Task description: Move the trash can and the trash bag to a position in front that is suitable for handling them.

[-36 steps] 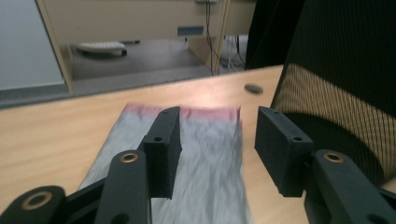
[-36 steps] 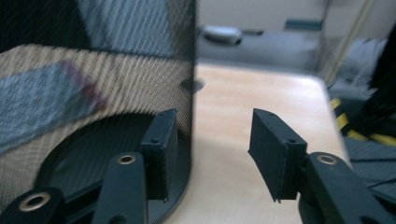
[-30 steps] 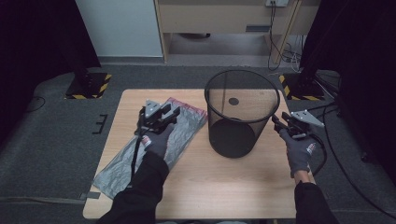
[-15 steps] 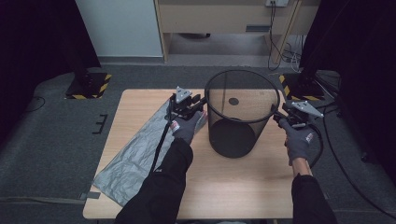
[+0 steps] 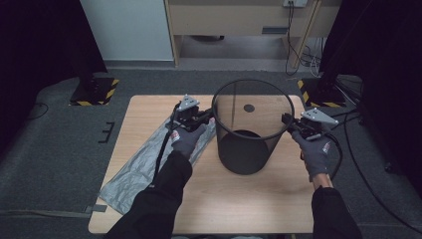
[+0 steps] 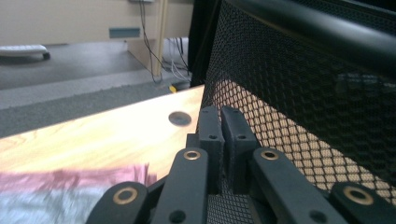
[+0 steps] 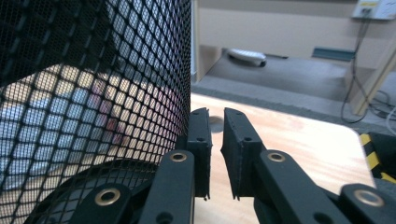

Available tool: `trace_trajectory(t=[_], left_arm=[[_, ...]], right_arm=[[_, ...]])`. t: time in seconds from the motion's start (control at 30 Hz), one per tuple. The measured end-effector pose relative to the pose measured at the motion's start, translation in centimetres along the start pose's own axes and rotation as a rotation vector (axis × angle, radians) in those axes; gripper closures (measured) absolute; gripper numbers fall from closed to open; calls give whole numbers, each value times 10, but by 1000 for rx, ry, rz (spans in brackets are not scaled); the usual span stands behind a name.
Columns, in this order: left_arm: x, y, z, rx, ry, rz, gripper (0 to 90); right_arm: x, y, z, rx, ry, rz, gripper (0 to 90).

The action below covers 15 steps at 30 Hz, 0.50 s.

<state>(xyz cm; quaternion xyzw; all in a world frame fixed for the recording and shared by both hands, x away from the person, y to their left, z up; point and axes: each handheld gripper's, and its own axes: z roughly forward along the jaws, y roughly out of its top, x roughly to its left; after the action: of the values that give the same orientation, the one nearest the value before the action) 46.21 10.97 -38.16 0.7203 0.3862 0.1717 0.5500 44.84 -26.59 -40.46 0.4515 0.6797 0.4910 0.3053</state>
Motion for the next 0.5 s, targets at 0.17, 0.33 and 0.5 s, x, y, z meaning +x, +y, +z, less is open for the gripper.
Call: trace_trajectory(t=[0.17, 0.33, 0.5], left_arm=[[-2, -10, -48, 52, 12, 66, 840], [3, -19, -86, 61, 21, 57, 817], [5, -27, -112, 67, 49, 66, 810]], right_arm=[[33, -2, -15, 32, 51, -29, 808], [63, -7, -23, 35, 111, -40, 804], [89, -7, -30, 50, 140, -77, 807]])
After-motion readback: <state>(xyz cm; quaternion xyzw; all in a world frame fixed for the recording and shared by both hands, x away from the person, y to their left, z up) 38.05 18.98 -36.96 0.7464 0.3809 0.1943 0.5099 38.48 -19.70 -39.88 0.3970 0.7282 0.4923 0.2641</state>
